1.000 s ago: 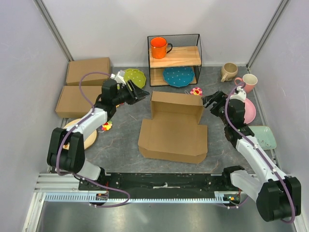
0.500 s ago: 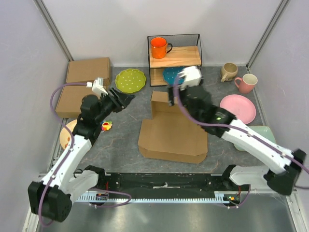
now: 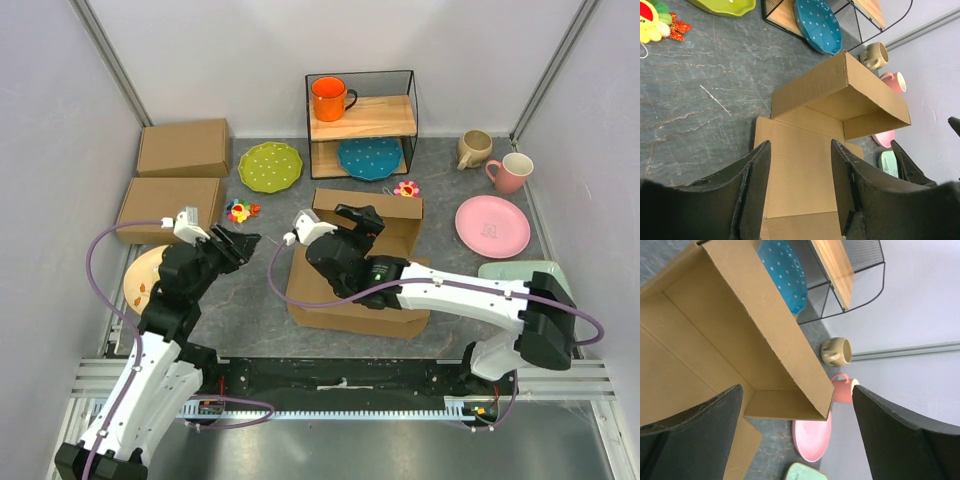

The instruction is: Fold the paper box

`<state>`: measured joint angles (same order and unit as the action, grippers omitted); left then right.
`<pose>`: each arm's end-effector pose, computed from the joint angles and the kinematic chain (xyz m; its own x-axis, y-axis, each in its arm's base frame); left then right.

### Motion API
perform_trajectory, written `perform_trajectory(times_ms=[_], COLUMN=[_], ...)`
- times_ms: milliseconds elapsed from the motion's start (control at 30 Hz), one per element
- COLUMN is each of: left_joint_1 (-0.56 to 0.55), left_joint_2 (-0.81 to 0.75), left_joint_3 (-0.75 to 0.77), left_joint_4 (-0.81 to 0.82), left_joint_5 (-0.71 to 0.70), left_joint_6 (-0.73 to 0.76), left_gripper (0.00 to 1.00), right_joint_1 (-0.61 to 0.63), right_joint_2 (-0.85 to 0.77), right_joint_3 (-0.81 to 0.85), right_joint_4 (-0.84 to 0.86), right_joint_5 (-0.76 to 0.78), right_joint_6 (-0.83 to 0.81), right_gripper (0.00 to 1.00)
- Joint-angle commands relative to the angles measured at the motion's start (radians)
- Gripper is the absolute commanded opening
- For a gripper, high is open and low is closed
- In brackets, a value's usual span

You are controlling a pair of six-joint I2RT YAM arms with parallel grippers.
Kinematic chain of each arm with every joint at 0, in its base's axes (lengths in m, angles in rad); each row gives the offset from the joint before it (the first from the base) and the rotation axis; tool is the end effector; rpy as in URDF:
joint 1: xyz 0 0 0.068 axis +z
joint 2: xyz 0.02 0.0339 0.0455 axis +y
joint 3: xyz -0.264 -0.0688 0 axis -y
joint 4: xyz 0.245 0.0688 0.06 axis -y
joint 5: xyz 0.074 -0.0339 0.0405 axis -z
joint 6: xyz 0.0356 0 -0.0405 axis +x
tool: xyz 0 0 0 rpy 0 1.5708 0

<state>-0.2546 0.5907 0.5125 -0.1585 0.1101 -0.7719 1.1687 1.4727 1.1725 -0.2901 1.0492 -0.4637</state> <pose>0.1500 -0.0431 0.2756 -0.4093 -0.6098 -0.6786 0.0952 0.7112 -0.6965 0.1545 0.2844 0.3100 -0.1158 -0.8418 -0.5272 -0.2554 0.5382 -0.8032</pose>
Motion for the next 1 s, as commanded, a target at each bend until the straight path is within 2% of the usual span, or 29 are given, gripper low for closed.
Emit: perform_trajectory(times_ms=[0, 200, 433, 967], left_joint_1=[0.002, 0.003, 0.003, 0.005], left_joint_2=[-0.014, -0.034, -0.042, -0.023], left_joint_3=[-0.011, -0.017, -0.011, -0.008], left_joint_4=[-0.044, -0.075, -0.095, -0.085], left_joint_5=[-0.058, -0.092, -0.107, -0.107], left_joint_6=[0.043, 0.054, 0.068, 0.074], left_gripper=[0.58, 0.58, 0.61, 0.63], right_joint_1=[-0.004, -0.033, -0.112, -0.21], right_joint_2=[0.075, 0.156, 0.195, 0.233], right_joint_3=[-0.049, -0.096, -0.126, -0.131], right_joint_4=[0.156, 0.278, 0.521, 0.525], right_joint_5=[0.106, 0.133, 0.169, 0.127], right_joint_6=[-0.174, -0.248, -0.404, -0.381], right_gripper=[0.98, 0.98, 0.97, 0.86])
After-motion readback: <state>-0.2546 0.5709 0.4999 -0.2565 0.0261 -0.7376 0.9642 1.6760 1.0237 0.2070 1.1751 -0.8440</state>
